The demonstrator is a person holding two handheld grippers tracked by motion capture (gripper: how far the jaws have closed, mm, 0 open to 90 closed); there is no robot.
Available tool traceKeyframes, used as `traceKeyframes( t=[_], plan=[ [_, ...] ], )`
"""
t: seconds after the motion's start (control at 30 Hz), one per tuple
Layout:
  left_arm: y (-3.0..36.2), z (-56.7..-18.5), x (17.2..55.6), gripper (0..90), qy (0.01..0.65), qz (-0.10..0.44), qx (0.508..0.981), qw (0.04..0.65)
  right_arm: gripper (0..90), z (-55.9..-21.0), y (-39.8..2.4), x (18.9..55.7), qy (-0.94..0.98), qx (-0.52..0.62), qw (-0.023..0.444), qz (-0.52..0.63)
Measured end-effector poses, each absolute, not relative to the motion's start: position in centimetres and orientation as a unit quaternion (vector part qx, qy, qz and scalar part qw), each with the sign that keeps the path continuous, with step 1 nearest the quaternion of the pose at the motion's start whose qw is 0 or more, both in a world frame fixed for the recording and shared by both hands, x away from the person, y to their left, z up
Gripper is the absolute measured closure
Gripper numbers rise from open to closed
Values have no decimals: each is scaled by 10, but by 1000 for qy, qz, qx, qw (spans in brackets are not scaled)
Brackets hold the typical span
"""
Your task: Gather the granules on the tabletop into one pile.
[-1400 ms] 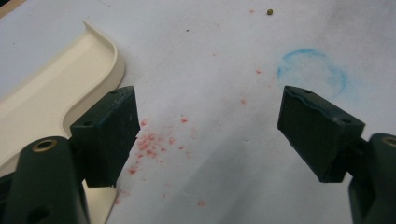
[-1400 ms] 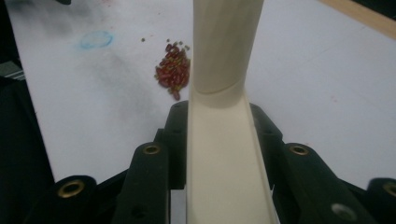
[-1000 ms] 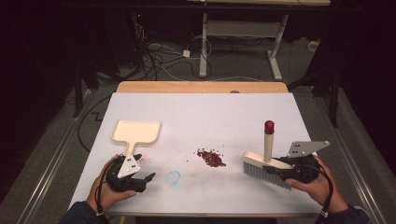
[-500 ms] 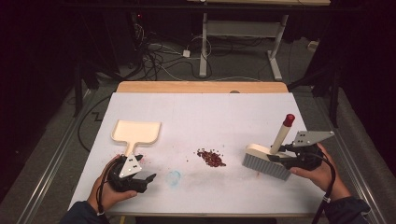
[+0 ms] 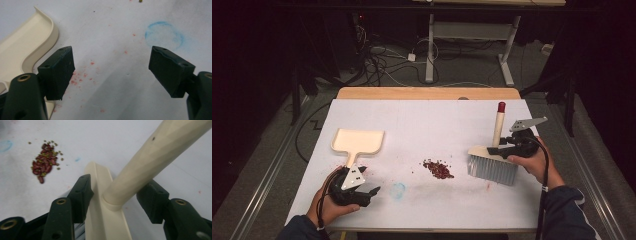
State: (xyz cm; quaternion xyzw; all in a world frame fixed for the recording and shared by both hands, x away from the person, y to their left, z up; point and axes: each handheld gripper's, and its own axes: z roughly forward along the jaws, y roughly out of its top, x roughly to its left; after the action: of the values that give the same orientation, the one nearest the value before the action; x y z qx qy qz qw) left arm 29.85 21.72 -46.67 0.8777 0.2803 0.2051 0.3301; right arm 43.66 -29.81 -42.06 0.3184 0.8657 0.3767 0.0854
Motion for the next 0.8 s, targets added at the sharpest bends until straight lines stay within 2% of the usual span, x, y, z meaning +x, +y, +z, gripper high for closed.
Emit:
traceKeyframes(
  t=[0.17, 0.23, 0.27, 0.4, 0.7, 0.8],
  plan=[
    [218, -468, 299, 197, 281, 203, 879, 329, 366, -426, -295, 452, 866, 349, 88, 346],
    [218, -468, 298, 197, 281, 202, 879, 328, 338, -424, -296, 456, 862, 367, 120, 329],
    [218, -468, 298, 197, 281, 202, 879, 328, 372, -423, -298, 456, 854, 381, 139, 325],
    [217, -468, 299, 197, 280, 201, 880, 327, 378, -423, -302, 460, 827, 430, 170, 320],
    [215, -469, 300, 197, 277, 198, 883, 322, 449, -447, -284, 468, 807, 493, 160, 283],
    [215, -469, 300, 197, 274, 198, 885, 321, 511, -454, -274, 470, 801, 509, 158, 273]
  ],
)
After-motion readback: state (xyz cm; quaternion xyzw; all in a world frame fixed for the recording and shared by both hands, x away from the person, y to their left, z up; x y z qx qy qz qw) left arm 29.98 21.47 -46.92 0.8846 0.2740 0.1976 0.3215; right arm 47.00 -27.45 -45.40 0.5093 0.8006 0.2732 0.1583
